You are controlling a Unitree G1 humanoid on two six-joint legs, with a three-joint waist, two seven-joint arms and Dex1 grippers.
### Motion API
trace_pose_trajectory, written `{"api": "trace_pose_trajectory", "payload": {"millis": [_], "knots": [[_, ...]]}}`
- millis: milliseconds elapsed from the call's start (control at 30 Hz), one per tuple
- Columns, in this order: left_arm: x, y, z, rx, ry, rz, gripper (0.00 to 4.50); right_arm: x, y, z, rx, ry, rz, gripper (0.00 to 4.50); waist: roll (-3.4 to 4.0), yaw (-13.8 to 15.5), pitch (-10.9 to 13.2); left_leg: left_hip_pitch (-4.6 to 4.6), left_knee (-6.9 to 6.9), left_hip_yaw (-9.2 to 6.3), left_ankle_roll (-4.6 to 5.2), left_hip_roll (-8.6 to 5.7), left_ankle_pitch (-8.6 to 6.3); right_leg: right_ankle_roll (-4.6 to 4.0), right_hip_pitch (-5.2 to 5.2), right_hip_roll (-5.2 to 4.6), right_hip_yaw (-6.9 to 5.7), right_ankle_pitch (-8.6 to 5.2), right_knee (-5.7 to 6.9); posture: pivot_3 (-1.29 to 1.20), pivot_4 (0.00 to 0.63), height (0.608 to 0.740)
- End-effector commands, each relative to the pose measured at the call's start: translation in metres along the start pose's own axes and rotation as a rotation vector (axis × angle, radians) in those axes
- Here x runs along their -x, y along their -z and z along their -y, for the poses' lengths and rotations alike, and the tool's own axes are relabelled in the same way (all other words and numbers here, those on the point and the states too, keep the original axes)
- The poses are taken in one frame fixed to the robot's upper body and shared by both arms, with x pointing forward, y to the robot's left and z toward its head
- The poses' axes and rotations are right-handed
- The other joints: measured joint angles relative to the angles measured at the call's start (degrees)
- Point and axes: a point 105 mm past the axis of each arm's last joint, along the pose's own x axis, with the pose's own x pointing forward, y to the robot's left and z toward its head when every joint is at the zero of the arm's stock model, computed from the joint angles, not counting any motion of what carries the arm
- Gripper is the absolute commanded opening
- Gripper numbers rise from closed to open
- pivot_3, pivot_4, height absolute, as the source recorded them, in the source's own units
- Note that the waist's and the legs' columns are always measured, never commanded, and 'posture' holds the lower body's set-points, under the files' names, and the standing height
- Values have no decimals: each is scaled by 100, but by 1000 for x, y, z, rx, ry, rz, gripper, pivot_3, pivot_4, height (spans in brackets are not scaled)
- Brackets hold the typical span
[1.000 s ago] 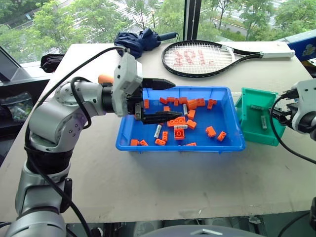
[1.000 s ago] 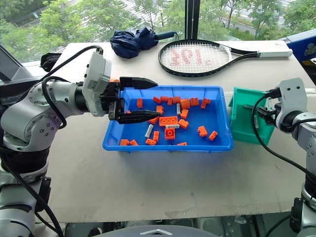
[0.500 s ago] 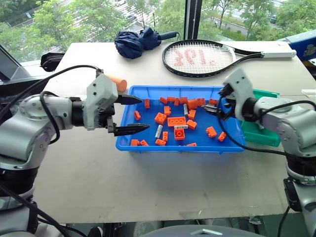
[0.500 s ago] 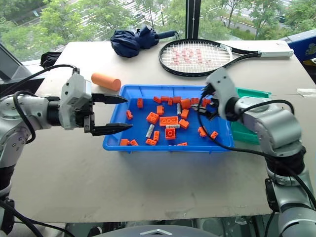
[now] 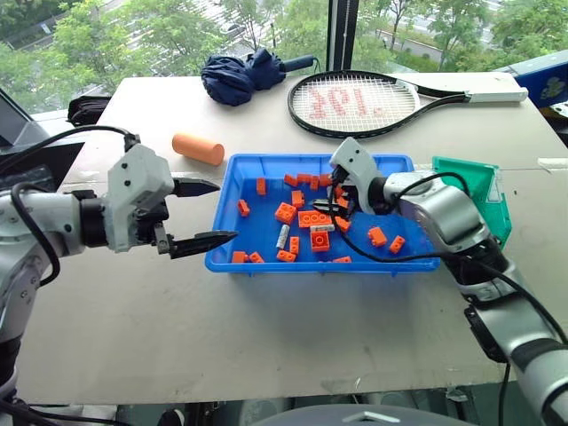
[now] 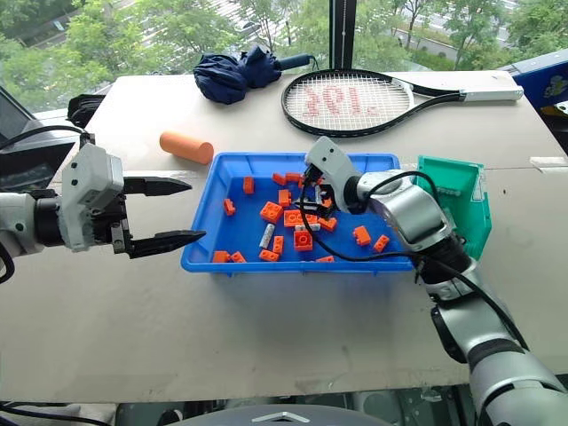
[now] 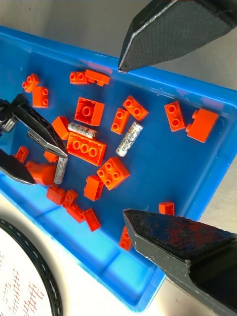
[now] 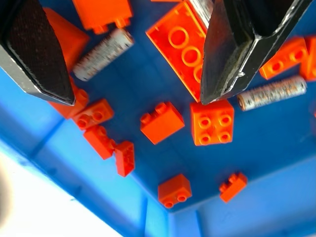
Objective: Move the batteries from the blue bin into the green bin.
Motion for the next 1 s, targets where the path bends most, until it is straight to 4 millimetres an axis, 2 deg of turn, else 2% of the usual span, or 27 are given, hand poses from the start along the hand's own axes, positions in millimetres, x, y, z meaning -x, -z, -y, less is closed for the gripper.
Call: {"api": "trace_pose_trajectory", "payload": {"millis": [33, 267, 667, 800, 900, 1000], "knots": [[5, -10, 0, -43, -27, 9, 4500, 4, -6, 8, -65, 47, 14, 4043, 0, 9, 0, -1, 0, 0, 0, -1, 0, 0, -1, -3, -1, 0, 0, 0, 150, 740], [2, -9, -1, -37, -27, 15, 4500, 3, 10, 19, -164, 147, -43, 4043, 0, -7, 0, 0, -1, 0, 0, -4, 0, 0, -6, -4, 1, 0, 9, 0, 150, 740], [-2, -10, -3, -47, -16, 27, 4500, -4, 25, 16, -137, 177, -103, 4043, 0, -15, 0, 0, -1, 1, 5, -4, -3, 0, -8, -2, 3, 0, 12, 0, 150, 740], [-2, -11, -4, -52, -17, 31, 4500, -11, 27, 18, -158, 190, -107, 2797, 0, -17, 0, 1, -1, 2, 3, -4, -2, 0, -8, -1, 4, 0, 13, 0, 150, 740], [-2, -11, -4, -54, -18, 36, 4500, -15, 30, 20, -143, 200, -120, 1245, 0, -19, 0, 2, -1, 2, 3, -4, -2, 0, -8, -1, 5, 0, 14, 0, 150, 740], [-1, -10, -4, -54, -20, 38, 4500, -17, 33, 21, -120, 205, -132, 62, 0, -19, -1, 6, -1, 3, 3, -4, -2, 0, -7, -1, 6, 0, 16, 0, 150, 740]]}}
